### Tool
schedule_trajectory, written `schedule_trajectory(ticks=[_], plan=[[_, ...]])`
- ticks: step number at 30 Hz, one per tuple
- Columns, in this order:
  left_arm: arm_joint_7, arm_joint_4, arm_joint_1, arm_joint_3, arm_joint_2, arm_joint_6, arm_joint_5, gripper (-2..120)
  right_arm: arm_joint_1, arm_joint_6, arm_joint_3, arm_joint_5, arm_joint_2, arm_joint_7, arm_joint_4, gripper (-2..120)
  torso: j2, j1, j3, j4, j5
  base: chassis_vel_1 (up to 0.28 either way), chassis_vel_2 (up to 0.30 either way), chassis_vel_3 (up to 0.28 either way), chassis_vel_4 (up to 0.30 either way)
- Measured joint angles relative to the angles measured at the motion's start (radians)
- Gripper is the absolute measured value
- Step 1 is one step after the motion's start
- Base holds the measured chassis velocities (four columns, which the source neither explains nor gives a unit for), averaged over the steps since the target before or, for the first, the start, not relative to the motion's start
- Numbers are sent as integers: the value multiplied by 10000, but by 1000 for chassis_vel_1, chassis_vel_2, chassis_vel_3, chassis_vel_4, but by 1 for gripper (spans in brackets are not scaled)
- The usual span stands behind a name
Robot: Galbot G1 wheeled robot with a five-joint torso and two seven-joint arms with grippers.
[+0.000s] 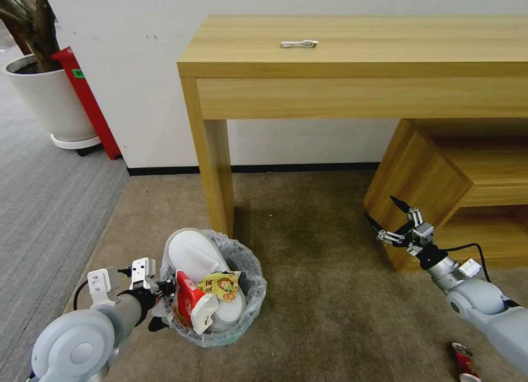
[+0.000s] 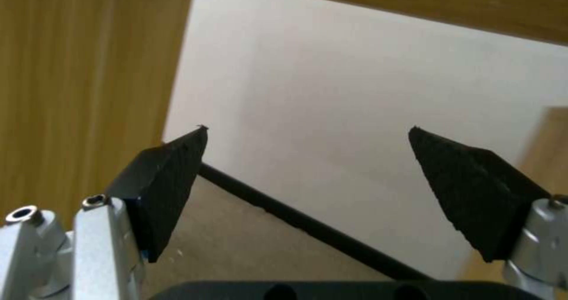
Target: Pick up the trash bin and place the garbage on the floor into it.
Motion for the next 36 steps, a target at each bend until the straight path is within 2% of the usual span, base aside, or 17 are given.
schedule_trajectory(ticks=[36], plan=[[-49, -307, 261, -31, -288, -43, 180, 0, 4, 0, 192, -207, 113, -84, -140, 86, -1, 0, 0, -1, 1, -117, -115, -113, -115]])
